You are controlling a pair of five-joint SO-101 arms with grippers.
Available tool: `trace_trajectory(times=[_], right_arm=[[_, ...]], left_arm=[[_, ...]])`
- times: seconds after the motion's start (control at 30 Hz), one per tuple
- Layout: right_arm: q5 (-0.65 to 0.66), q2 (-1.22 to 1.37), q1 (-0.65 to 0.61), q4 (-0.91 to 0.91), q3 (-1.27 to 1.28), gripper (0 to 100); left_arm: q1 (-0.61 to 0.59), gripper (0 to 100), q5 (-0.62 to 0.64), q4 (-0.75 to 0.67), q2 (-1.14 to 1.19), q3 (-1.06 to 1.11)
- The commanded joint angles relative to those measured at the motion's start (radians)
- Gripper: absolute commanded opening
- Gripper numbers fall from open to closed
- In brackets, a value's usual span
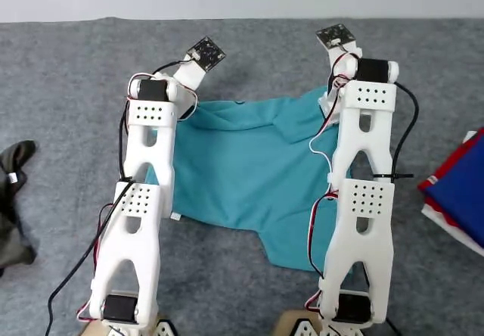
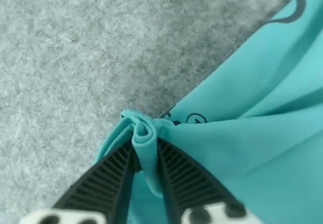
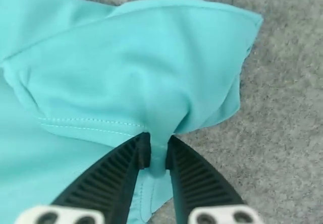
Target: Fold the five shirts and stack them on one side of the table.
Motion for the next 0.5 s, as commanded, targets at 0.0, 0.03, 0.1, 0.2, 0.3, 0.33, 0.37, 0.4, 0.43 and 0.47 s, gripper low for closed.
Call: trace_trajectory(times=[0.0,0.03,0.1,0.2,0.3,0.33,0.37,0.4,0.43,0.47], right_arm=[[-0.035,-0.022,0.016,0.039,-0.011,11.6],[-0.038,-0.021,0.016,0.039,-0.011,11.8],[-0.038,-0.019,0.015,0.039,-0.009,10.7],[0.000,-0.019,0.013,0.038,-0.009,7.6],[0.048,-0.021,0.016,0.036,-0.015,3.5],[0.063,-0.024,0.018,0.035,-0.017,2.0],[0.075,-0.027,0.018,0.035,-0.017,1.1],[0.084,-0.028,0.019,0.035,-0.018,1.2],[0.089,-0.030,0.019,0.035,-0.018,1.2],[0.089,-0.031,0.019,0.035,-0.023,1.2]], left_arm=[[-0.005,1,-0.003,0.003,-0.008,-0.050],[-0.005,1,-0.003,0.003,-0.008,-0.050],[-0.005,1,-0.003,0.003,-0.008,-0.050],[-0.005,1,-0.003,0.003,-0.006,-0.050],[-0.005,1,-0.003,0.003,-0.006,-0.050],[-0.005,1,-0.003,0.003,-0.006,-0.050],[-0.005,1,-0.003,0.003,-0.006,-0.050],[-0.005,1,-0.003,0.003,-0.006,-0.050],[-0.005,1,-0.003,0.003,-0.006,-0.050],[-0.005,1,-0.003,0.003,-0.006,-0.050]])
